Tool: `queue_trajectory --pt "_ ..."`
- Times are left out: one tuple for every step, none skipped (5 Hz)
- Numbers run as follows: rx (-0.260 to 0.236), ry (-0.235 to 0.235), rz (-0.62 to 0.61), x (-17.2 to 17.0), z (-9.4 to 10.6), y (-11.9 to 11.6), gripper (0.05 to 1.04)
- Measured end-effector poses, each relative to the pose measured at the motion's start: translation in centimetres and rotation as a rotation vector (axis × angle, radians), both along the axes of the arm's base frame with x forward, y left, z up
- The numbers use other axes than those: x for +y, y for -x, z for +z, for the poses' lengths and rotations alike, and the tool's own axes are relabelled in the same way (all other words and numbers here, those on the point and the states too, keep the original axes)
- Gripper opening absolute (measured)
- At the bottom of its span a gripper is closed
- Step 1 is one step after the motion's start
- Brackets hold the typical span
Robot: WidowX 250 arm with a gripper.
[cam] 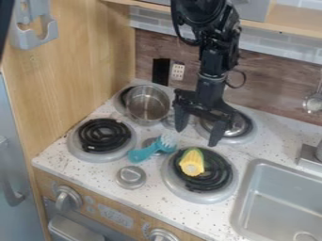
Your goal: Move the silver pan from the top left burner to the bottom left burner
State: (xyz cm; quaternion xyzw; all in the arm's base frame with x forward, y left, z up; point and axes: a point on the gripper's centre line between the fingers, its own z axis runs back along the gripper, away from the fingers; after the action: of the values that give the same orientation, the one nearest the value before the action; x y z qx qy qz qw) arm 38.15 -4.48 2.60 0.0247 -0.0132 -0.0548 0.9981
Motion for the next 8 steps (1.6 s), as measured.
queue_trajectory --pt "0.055 0.002 0.009 0.2 -1.8 0.5 0.999" --pt "0.072 0.052 0.099 2.8 -2.1 -2.5 0.999" --pt "0.046 0.074 0.226 7.8 -1.7 -5.6 0.999" --pt "0.038 0.051 0.256 10.1 -2.3 -8.4 0.999" --pt "-0.003 0.027 0.251 11.5 -2.4 -10.6 0.999" --pt "-0.008 0.025 0.188 12.4 -5.6 -9.7 0.999" --pt "-0.05 -0.017 0.176 12.9 -6.0 -8.8 0.999" --pt "-0.086 -0.037 0.185 13.5 -6.6 -8.0 0.999"
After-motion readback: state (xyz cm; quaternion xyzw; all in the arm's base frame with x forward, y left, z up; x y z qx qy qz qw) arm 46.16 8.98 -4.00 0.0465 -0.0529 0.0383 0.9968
